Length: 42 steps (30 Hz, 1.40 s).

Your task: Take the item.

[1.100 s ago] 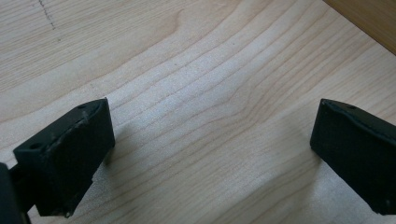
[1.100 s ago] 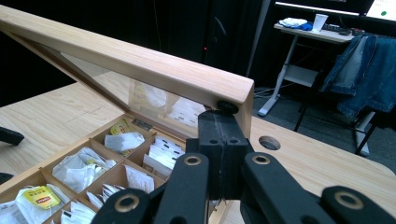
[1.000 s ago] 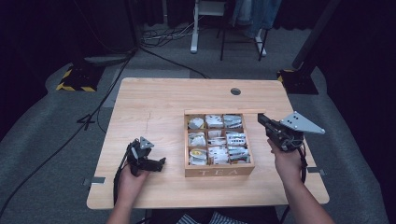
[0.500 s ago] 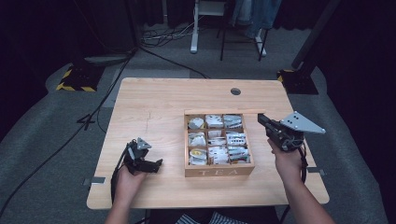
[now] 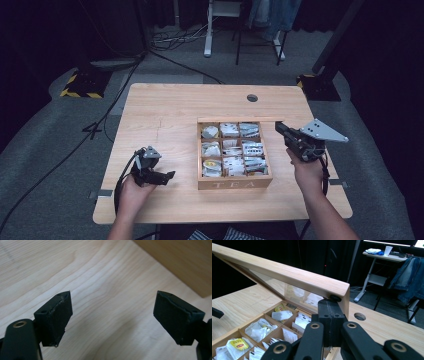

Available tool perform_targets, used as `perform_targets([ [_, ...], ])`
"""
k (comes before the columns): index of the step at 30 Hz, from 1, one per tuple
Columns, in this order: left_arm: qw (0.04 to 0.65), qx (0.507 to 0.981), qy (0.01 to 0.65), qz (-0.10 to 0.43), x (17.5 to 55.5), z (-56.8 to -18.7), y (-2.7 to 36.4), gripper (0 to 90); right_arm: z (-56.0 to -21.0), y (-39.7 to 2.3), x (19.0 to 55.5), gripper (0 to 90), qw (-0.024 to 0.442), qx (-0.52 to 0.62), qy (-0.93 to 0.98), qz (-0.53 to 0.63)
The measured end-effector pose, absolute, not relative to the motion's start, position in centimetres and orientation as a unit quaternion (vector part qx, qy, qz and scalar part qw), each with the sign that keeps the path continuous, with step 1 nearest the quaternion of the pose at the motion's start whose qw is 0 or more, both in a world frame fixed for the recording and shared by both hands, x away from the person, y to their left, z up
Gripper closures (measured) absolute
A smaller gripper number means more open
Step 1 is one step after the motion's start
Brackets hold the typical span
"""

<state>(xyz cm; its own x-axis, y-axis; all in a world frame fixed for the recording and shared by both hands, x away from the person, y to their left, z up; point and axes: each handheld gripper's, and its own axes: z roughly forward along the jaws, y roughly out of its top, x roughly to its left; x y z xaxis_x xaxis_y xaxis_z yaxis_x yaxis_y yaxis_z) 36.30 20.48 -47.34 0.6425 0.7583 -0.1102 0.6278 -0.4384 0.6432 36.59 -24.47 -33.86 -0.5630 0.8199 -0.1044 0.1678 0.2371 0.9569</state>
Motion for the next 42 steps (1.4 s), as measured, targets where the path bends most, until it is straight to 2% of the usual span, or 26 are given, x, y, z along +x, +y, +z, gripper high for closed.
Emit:
perform_targets([
  [6, 0.354, 0.845, 0.384, 0.112, 35.7, -44.7, 19.6, 16.4, -33.8, -24.5, 36.6, 89.9, 0.315, 0.341, 0.722, 0.514],
  [17, 0.36, 0.85, 0.368, 0.113, 35.0, -40.1, 17.7, 23.2, -34.0, -24.1, 36.6, 90.0, 0.311, 0.338, 0.726, 0.512],
  [23, 0.388, 0.848, 0.346, 0.107, 35.0, -39.2, 15.8, 22.3, -34.0, -24.1, 36.6, 90.0, 0.306, 0.339, 0.726, 0.515],
  [29, 0.383, 0.858, 0.328, 0.101, 35.3, -38.5, 14.0, 22.7, -34.1, -24.4, 36.7, 90.0, 0.291, 0.34, 0.725, 0.523],
  [37, 0.396, 0.866, 0.288, 0.097, 35.2, -37.1, 10.9, 22.8, -34.1, -24.4, 36.7, 89.9, 0.289, 0.339, 0.725, 0.525],
  [42, 0.415, 0.861, 0.278, 0.094, 34.7, -36.2, 10.2, 22.9, -34.1, -24.5, 36.7, 89.9, 0.287, 0.339, 0.725, 0.526],
])
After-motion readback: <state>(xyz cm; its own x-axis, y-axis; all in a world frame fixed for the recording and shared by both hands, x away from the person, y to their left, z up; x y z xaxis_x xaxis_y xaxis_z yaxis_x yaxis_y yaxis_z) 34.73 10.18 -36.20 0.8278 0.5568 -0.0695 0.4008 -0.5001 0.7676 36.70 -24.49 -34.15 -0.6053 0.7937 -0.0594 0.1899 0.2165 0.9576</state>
